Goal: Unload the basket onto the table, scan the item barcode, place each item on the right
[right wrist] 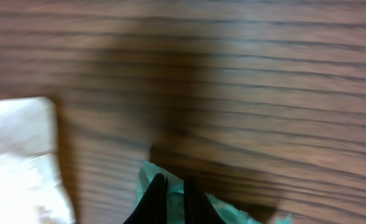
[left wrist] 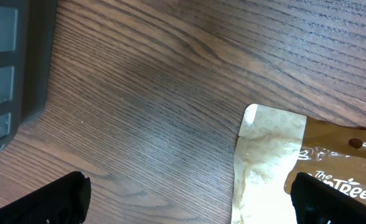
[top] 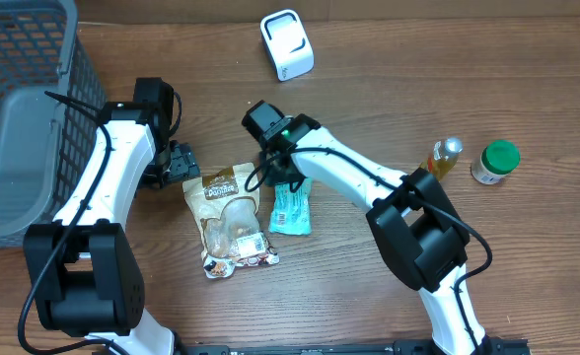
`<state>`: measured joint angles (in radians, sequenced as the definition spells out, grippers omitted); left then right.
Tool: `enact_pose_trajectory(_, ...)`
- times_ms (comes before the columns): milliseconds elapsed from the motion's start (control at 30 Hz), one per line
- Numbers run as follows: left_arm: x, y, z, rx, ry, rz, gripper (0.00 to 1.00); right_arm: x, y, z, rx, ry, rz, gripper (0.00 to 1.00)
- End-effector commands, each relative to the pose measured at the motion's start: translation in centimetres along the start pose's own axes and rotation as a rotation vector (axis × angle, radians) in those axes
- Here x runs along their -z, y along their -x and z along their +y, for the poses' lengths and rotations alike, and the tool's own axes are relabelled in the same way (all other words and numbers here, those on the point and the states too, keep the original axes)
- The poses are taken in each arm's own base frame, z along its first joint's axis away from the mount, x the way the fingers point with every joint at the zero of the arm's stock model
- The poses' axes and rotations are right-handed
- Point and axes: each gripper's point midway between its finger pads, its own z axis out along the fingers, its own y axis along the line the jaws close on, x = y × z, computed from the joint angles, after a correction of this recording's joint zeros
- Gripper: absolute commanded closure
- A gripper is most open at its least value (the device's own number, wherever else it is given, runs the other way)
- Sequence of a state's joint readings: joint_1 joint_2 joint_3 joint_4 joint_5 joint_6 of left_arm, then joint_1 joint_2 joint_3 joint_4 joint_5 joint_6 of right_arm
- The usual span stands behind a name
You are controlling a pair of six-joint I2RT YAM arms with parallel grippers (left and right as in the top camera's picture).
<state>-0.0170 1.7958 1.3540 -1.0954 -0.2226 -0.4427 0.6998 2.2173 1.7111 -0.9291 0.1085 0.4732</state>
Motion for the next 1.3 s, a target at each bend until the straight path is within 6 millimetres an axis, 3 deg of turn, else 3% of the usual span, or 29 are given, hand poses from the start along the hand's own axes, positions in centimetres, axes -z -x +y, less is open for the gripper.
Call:
enact_pose_trajectory(0, -0.3, 0.1, 0.4, 0.008, 0.023, 0.000, 0.00, -0.5, 0.9, -2.7, -0.123, -0.057, 0.003, 0.91)
enact_pose_trajectory(133, -0.3, 0.1, 0.4, 0.008, 0.023, 0.000, 0.01, -0.1, 1.1, -4.3, -0.164, -0.054, 0.032, 0.89)
enact_pose_trajectory(333, -0.3, 0.1, 0.4, 0.008, 0.023, 0.000, 0.00, 3.9, 2.6, -4.6, -0.201, 0.018, 0.022, 0.85)
enact_pose_trajectory(400, -0.3, 0.1, 0.4, 0.008, 0.023, 0.000, 0.00, 5.3, 3.3, -4.4, -0.179, 0.035, -0.009, 0.73)
enact_pose_trajectory(433, -0.3, 0.1, 0.4, 0.008, 0.023, 0.000, 0.00, 5.7, 3.6, -4.4, -0.169, 0.041, -0.021, 0.59)
enact_pose_trajectory(467, -0.3, 0.1, 0.4, 0.008, 0.023, 0.000, 0.00, 5.9, 3.8, -4.3, -0.171, 0.045, -0.031, 0.53)
enact_pose_trajectory(567, -0.3, 0.1, 0.4, 0.008, 0.023, 0.000, 0.00, 5.8, 4.5, -4.4, -0.178, 0.056, -0.054, 0.47)
enact_pose_trajectory(733, -0.3, 0.1, 0.4, 0.008, 0.023, 0.000, 0.00, 4.6, 5.1, -4.4, -0.187, 0.063, -0.074, 0.46)
enact_pose_trajectory(1267, -0.3, 0.1, 0.4, 0.008, 0.023, 0.000, 0.01, 3.1, 2.0, -5.1, -0.177, 0.022, 0.040, 0.40)
